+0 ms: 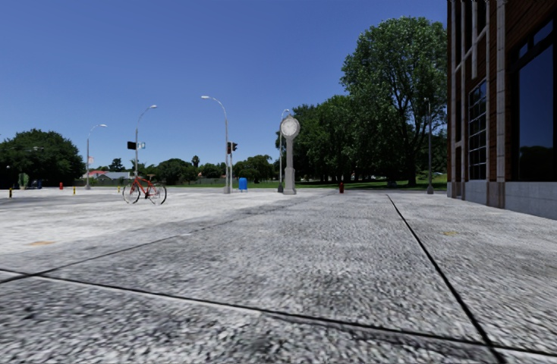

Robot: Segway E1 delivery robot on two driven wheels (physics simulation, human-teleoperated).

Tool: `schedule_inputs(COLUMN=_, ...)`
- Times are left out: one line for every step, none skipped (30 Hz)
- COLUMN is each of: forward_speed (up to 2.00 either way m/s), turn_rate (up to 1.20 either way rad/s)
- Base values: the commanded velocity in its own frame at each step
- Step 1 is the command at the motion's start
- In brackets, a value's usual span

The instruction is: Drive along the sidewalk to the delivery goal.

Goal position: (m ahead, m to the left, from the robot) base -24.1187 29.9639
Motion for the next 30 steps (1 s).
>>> schedule_inputs(forward_speed=1.99, turn_rate=0.00)
schedule_inputs(forward_speed=1.99, turn_rate=0.00)
schedule_inputs(forward_speed=1.99, turn_rate=0.00)
schedule_inputs(forward_speed=1.99, turn_rate=0.00)
schedule_inputs(forward_speed=1.99, turn_rate=0.00)
schedule_inputs(forward_speed=1.99, turn_rate=0.00)
schedule_inputs(forward_speed=1.99, turn_rate=0.00)
schedule_inputs(forward_speed=1.99, turn_rate=0.00)
schedule_inputs(forward_speed=1.99, turn_rate=0.00)
schedule_inputs(forward_speed=1.99, turn_rate=0.00)
schedule_inputs(forward_speed=1.99, turn_rate=0.38)
schedule_inputs(forward_speed=1.99, turn_rate=0.38)
schedule_inputs(forward_speed=1.99, turn_rate=0.53)
schedule_inputs(forward_speed=1.99, turn_rate=0.58)
schedule_inputs(forward_speed=1.99, turn_rate=0.53)
schedule_inputs(forward_speed=1.99, turn_rate=0.53)
schedule_inputs(forward_speed=1.99, turn_rate=0.44)
schedule_inputs(forward_speed=1.99, turn_rate=0.38)
schedule_inputs(forward_speed=1.99, turn_rate=0.31)
schedule_inputs(forward_speed=1.99, turn_rate=0.31)
schedule_inputs(forward_speed=1.99, turn_rate=0.27)
schedule_inputs(forward_speed=1.99, turn_rate=0.26)
schedule_inputs(forward_speed=1.99, turn_rate=0.26)
schedule_inputs(forward_speed=1.99, turn_rate=0.26)
schedule_inputs(forward_speed=1.99, turn_rate=0.25)
schedule_inputs(forward_speed=1.99, turn_rate=0.25)
schedule_inputs(forward_speed=1.99, turn_rate=0.22)
schedule_inputs(forward_speed=1.99, turn_rate=0.22)
schedule_inputs(forward_speed=1.99, turn_rate=0.16)
schedule_inputs(forward_speed=1.99, turn_rate=0.05)
